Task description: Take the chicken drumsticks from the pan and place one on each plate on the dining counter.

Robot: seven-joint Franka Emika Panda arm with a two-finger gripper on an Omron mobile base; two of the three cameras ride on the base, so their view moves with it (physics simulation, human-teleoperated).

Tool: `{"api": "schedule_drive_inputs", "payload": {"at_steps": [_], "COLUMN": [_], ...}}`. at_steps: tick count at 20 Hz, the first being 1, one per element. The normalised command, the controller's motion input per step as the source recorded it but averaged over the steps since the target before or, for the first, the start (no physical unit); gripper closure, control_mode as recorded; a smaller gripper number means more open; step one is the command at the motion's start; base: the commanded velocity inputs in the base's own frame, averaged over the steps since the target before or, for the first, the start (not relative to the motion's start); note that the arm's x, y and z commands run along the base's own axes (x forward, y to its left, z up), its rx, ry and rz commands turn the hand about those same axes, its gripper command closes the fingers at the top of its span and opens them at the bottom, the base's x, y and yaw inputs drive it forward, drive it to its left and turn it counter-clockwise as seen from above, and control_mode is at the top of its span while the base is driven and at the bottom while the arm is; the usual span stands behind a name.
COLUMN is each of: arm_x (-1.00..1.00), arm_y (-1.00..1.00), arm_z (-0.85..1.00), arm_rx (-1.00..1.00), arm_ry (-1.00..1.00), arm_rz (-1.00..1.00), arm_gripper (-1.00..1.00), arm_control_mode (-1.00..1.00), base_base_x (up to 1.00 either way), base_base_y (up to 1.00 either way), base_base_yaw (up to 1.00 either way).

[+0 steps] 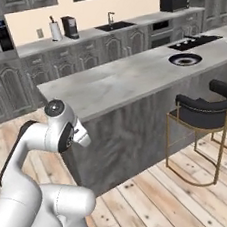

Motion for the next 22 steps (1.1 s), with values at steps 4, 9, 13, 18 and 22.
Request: {"api": "schedule_drive_inputs", "payload": {"at_steps": [4, 9, 13, 18, 22], "arm_x": [0.00, 0.00, 0.00, 0.00, 0.00], "arm_y": [0.00, 0.00, 0.00, 0.00, 0.00], "arm_z": [0.00, 0.00, 0.00, 0.00, 0.00], "arm_rx": [0.00, 0.00, 0.00, 0.00, 0.00], "arm_ry": [0.00, 0.00, 0.00, 0.00, 0.00], "arm_rz": [0.00, 0.00, 0.00, 0.00, 0.00], "arm_gripper": [-1.00, -1.00, -1.00, -1.00, -1.00], "arm_control_mode": [1.00, 1.00, 1.00, 1.00, 1.00], "base_base_x": [0.19, 0.16, 0.16, 0.16, 0.14], "base_base_y": [1.00, 1.00, 1.00, 1.00, 1.00], "base_base_yaw": [-0.44, -0.39, -0.37, -0.36, -0.34]}}
